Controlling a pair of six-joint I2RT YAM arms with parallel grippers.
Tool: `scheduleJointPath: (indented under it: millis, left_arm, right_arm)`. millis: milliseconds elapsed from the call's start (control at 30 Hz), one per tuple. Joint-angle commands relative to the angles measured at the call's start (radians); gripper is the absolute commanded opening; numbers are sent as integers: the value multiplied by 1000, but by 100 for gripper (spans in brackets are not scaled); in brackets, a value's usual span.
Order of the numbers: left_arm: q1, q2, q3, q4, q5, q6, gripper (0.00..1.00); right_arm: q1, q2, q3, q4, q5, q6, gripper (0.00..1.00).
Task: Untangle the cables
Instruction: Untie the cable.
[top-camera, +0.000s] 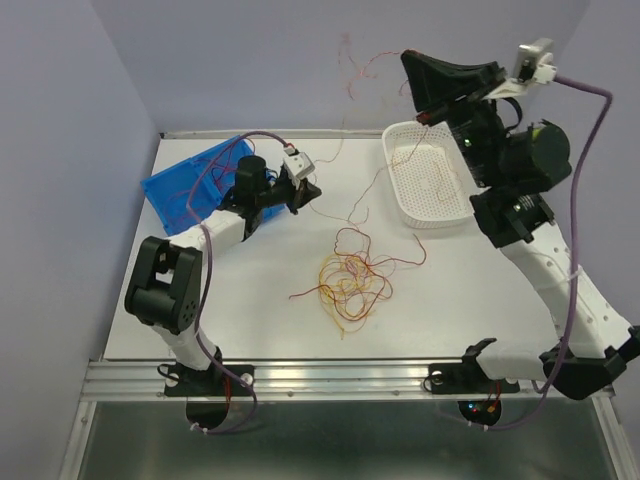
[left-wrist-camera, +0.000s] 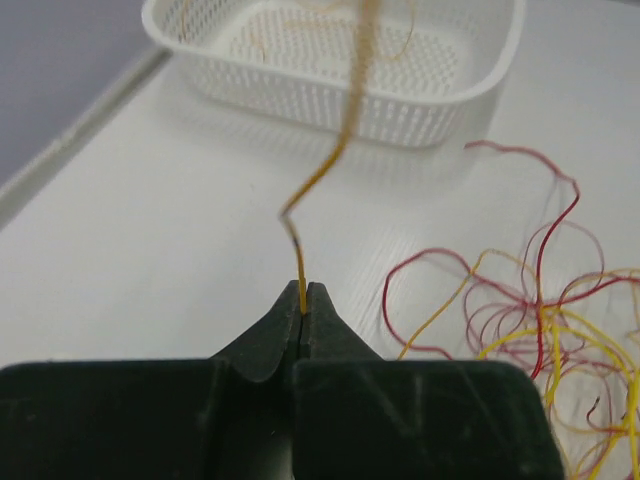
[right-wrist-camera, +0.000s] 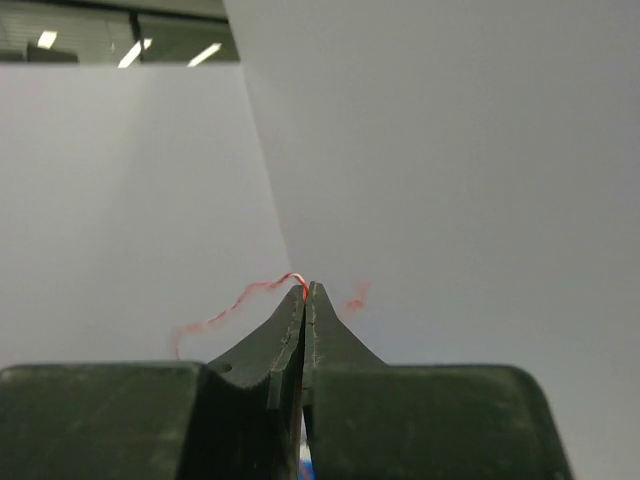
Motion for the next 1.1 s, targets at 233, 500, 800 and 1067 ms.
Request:
scheduleJointPath:
  millis: [233,500,800,1067]
  left_arm:
    - [58,23,24,-173,-40,41,0]
    - [58,-252,9,-197,-62,28,0]
    - [68,-558,168,-496,-236,150,0]
    - [69,-621,467,-622,-407,248,0]
  right_arm:
    - [7,-177,105,145,252,-140,1]
    - [9,-133,36,73,180,-115,1]
    - [9,37,-32,245,68,-56,1]
    - [7,149,-93,403,137,-78,1]
